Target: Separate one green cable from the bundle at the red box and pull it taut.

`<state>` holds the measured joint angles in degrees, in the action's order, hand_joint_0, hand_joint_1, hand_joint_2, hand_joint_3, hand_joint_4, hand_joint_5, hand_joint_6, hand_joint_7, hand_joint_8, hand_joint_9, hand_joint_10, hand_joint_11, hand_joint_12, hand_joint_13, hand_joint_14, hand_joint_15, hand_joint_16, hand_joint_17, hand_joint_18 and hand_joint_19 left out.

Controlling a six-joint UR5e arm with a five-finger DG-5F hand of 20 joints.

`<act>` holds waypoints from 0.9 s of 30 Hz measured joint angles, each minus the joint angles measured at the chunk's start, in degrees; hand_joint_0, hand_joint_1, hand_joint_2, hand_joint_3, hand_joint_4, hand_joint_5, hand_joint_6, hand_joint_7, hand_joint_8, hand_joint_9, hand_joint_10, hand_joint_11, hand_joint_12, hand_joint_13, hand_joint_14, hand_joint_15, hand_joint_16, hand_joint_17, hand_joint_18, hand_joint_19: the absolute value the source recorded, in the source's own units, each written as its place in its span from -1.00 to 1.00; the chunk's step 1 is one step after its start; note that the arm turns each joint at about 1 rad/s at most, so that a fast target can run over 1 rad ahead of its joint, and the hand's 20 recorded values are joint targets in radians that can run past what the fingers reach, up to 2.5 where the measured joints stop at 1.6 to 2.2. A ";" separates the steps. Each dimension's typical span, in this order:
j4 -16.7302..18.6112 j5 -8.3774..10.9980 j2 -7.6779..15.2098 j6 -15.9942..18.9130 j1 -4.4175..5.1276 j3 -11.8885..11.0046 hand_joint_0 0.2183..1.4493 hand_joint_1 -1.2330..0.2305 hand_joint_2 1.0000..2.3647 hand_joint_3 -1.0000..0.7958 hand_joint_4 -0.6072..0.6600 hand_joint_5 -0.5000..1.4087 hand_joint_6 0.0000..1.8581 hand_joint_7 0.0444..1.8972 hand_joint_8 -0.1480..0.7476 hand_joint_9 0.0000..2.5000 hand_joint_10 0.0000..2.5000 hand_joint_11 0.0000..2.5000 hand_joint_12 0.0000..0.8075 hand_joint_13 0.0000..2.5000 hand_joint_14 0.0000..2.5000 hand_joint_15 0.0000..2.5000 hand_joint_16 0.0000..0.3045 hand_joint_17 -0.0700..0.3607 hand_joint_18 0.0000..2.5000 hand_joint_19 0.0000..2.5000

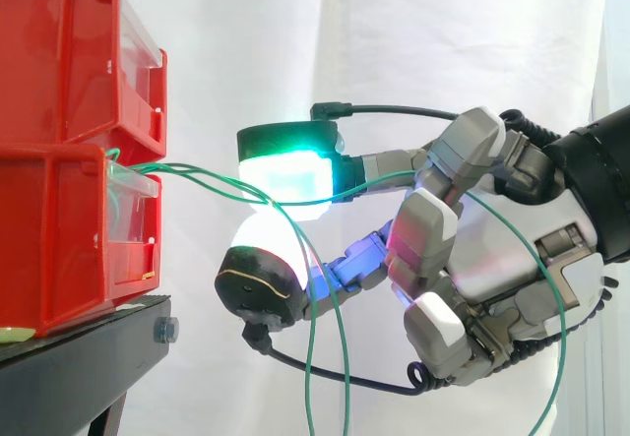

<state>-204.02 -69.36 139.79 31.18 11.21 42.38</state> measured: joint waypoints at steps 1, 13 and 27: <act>-0.18 -0.04 -0.05 0.09 0.04 0.02 -0.19 -0.30 -0.97 -0.18 0.09 -0.33 -0.46 0.36 -0.13 0.67 -0.98 -0.53 -0.05 0.25 -0.98 -0.49 -0.62 -0.07 0.05 -0.65; -1.37 -0.77 -0.55 0.37 0.46 0.28 -0.56 -0.22 -1.00 -0.44 0.28 -0.35 -0.46 0.34 -0.12 0.60 -0.99 -0.59 0.05 0.24 -0.99 -0.51 -0.52 0.09 0.10 -0.69; 1.50 -1.04 -0.50 -0.18 0.36 0.78 -0.63 -0.22 -1.00 -0.44 0.41 -0.39 -0.46 0.20 -0.04 0.52 -0.98 -0.60 0.11 0.20 -0.99 -0.53 -0.47 0.16 0.10 -0.72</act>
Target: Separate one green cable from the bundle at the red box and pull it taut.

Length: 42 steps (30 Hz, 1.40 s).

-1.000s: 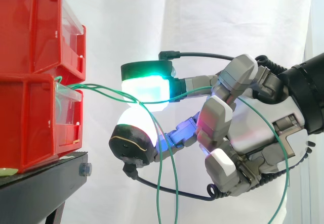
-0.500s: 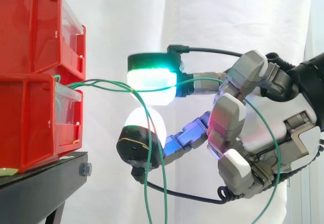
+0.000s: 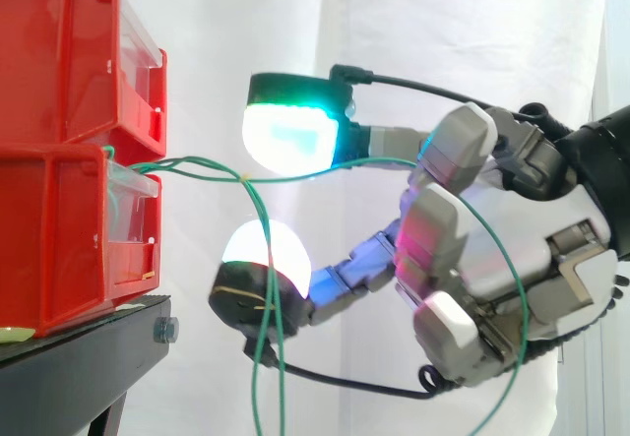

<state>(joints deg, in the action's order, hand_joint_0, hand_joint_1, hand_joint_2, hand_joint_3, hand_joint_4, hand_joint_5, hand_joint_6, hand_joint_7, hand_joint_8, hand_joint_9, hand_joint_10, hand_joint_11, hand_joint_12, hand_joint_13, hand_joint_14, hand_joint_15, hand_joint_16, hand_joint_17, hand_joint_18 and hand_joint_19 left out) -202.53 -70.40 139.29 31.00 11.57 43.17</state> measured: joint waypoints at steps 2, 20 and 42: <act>1.87 0.00 0.01 -0.11 -0.14 0.04 -0.63 -0.22 -1.00 -0.44 0.41 -0.39 -0.46 0.20 -0.06 0.52 -0.99 -0.60 0.10 0.20 -0.98 -0.53 -0.47 0.16 0.10 -0.71; 12.45 3.58 0.31 -7.52 0.36 1.57 -0.62 -0.24 -1.00 -0.44 0.39 -0.39 -0.46 0.22 -0.06 0.51 -0.98 -0.60 0.10 0.19 -0.99 -0.53 -0.47 0.16 0.08 -0.71; 12.20 5.74 0.28 -1.30 0.93 4.80 -0.62 -0.15 -1.00 -0.44 0.44 -0.39 -0.46 0.20 -0.06 0.51 -0.99 -0.60 0.10 0.21 -0.99 -0.52 -0.47 0.17 0.09 -0.71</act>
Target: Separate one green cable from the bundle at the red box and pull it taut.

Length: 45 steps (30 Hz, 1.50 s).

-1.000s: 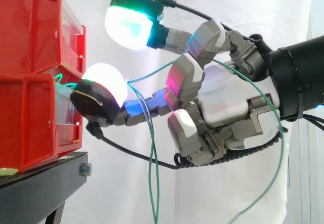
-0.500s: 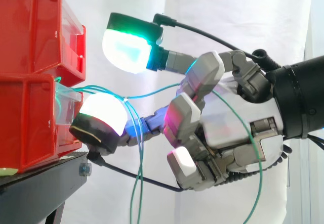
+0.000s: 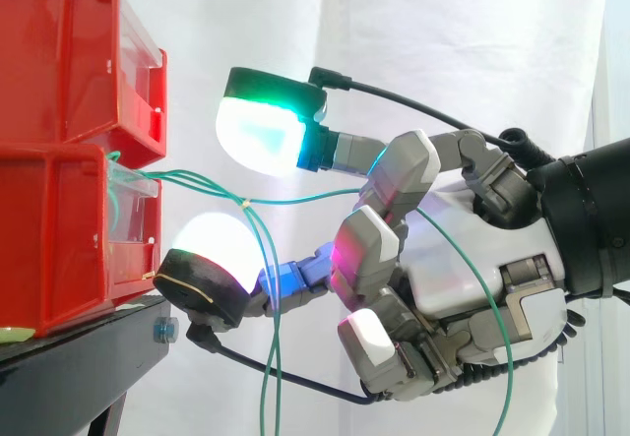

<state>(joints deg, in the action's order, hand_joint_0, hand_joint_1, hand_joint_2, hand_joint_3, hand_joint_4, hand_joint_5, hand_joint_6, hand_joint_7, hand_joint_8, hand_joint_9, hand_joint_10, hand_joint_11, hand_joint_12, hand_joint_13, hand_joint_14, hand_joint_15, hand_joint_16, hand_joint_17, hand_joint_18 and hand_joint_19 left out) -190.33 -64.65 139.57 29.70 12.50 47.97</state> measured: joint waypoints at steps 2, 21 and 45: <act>-0.55 -0.09 0.00 1.29 -0.03 0.00 -0.62 -0.15 -1.00 -0.44 0.42 -0.39 -0.46 0.20 -0.08 0.51 -0.99 -0.61 0.11 0.20 -0.99 -0.52 -0.47 0.17 0.09 -0.71; -3.71 -2.12 0.00 6.66 -0.55 -0.99 -0.37 -0.17 -1.00 -0.44 0.18 -0.35 -0.46 0.26 -0.13 0.63 -0.98 -0.57 -0.05 0.24 -0.98 -0.50 -0.57 0.01 0.02 -0.67; -4.35 -2.23 0.00 6.18 -0.54 -1.46 -0.16 -0.35 -0.97 -0.20 0.17 -0.34 -0.46 0.29 -0.14 0.67 -0.98 -0.54 -0.03 0.25 -0.99 -0.50 -0.61 -0.05 0.01 -0.66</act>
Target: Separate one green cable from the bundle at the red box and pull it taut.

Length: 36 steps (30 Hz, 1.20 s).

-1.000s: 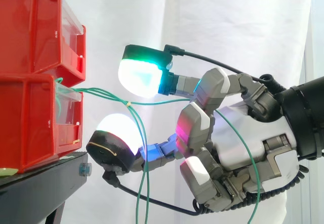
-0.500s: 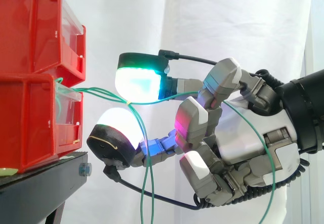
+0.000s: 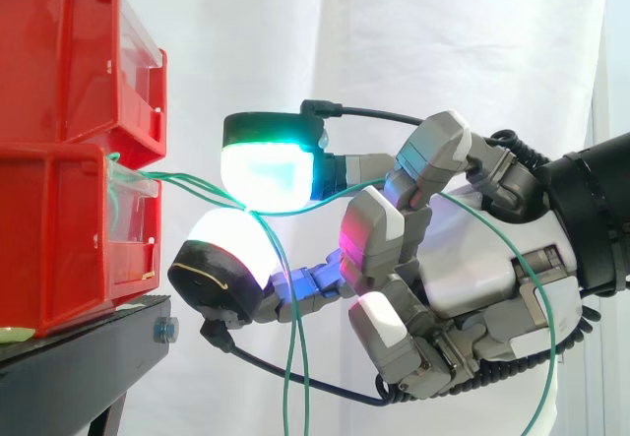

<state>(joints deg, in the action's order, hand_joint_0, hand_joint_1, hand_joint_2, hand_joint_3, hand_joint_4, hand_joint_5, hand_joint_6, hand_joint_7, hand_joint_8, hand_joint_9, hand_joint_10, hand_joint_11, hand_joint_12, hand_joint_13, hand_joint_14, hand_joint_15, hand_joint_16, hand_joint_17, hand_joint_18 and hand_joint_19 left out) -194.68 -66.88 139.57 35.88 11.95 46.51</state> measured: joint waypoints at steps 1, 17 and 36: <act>0.00 0.00 0.00 -0.02 0.00 -0.04 -0.16 -0.35 -0.97 -0.19 0.17 -0.34 -0.46 0.30 -0.14 0.67 -0.98 -0.53 -0.02 0.24 -0.99 -0.50 -0.61 -0.06 0.01 -0.65; -2.75 -0.83 -0.56 -0.87 0.16 -0.33 -0.16 -0.40 -0.97 -0.07 0.11 -0.33 -0.46 0.33 -0.13 0.62 -0.98 -0.53 -0.03 0.22 -0.98 -0.50 -0.63 -0.08 -0.01 -0.65; -5.10 -0.57 -0.77 -3.39 0.34 0.51 -0.15 -0.40 -0.97 -0.07 0.09 -0.33 -0.46 0.35 -0.15 0.61 -0.98 -0.53 -0.05 0.22 -0.99 -0.50 -0.64 -0.10 -0.02 -0.64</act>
<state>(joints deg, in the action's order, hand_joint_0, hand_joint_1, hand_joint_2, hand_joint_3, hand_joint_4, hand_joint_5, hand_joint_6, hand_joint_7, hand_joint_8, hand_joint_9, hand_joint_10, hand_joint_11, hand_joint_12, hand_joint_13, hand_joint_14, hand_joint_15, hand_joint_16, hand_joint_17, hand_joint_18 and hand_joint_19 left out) -199.77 -67.45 138.80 32.49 12.30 47.02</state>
